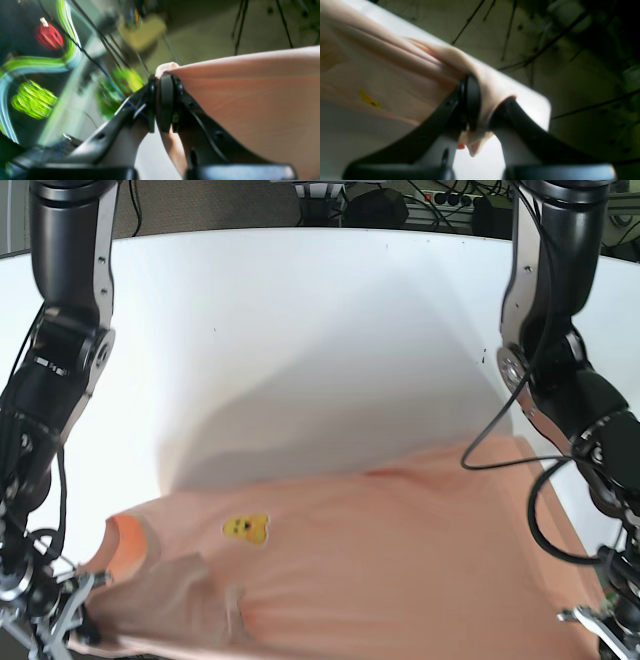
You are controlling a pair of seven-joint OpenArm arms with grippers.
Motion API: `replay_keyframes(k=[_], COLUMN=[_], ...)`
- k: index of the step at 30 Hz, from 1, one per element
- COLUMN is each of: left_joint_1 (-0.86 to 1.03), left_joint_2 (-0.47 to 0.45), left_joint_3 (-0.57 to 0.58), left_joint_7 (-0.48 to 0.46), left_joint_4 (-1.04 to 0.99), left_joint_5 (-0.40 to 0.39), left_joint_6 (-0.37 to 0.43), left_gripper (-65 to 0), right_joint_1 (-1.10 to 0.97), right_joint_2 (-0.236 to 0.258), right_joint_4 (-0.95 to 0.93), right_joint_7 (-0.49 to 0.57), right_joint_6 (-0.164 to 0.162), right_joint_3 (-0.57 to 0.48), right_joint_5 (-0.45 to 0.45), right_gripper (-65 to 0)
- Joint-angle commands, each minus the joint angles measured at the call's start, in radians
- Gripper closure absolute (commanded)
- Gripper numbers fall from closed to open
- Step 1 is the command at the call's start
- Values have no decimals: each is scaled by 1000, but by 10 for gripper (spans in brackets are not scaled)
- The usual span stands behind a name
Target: Fold the T-shirt properly
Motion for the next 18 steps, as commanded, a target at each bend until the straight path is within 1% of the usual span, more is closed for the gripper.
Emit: replay_keyframes(k=[1,4,7,11,13,18], left_joint_1=[-98,-161,-219,-235,-207,-43], left_joint_2=[-44,-64,-97,-112,-114,-114], left_joint_3=[16,41,53,53,47,45], left_joint_7=[-30,-30,5,32,52,109], left_joint_4=[16,22,25,32,61,219], left_joint_5=[10,10,5,2,2,2], left_joint_6=[16,16,14,9,9,9], left_gripper=[0,0,0,0,0,0], right_joint_1=[102,166,224,241,209,17], right_joint_2=[31,48,52,55,74,80], right_joint_4=[16,16,17,33,66,192], right_joint_7=[25,18,-10,-51,-67,-74], right_joint_6=[-6,-6,-1,5,5,5], right_joint_3=[-23,-48,-51,-46,-31,74], right_joint_5=[-2,5,7,8,8,10], right_gripper=[-22,-22,-22,-22,-22,-22])
